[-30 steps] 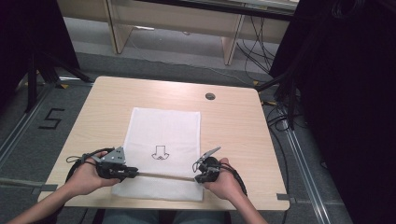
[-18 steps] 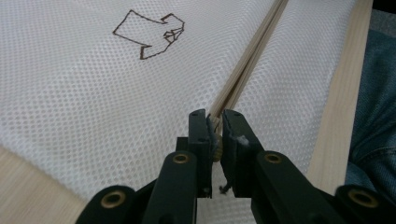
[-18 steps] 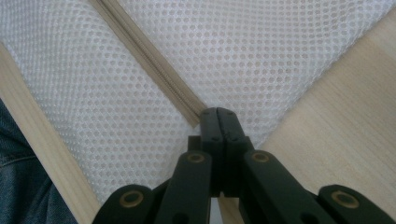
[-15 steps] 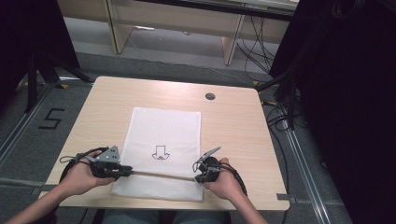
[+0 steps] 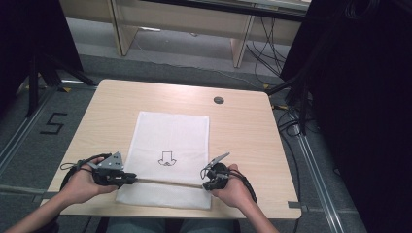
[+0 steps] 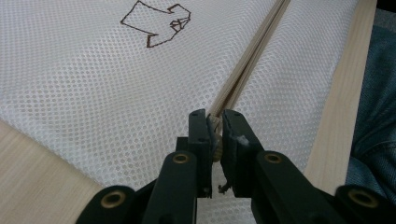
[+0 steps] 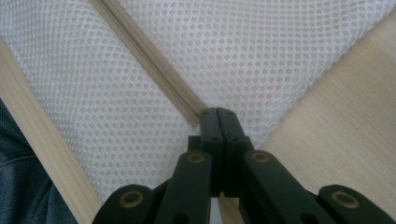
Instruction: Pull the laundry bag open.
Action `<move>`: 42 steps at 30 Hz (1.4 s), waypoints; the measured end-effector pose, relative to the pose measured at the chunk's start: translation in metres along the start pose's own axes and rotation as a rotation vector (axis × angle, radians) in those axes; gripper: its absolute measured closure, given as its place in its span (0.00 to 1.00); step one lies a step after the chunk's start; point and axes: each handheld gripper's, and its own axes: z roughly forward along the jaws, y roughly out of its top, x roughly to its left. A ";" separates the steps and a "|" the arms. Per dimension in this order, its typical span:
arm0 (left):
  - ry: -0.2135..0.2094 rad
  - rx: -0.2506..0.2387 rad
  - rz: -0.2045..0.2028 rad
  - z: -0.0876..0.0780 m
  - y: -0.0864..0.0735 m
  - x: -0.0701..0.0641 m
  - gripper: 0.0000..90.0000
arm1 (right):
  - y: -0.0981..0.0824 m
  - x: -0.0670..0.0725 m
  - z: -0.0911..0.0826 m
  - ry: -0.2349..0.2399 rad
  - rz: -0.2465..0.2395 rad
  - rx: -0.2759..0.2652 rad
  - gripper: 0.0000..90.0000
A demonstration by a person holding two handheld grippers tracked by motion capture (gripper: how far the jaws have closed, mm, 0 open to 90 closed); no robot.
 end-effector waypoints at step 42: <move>0.016 0.019 -0.016 -0.010 -0.013 0.006 0.91 | 0.000 0.000 0.000 -0.004 -0.008 -0.002 1.00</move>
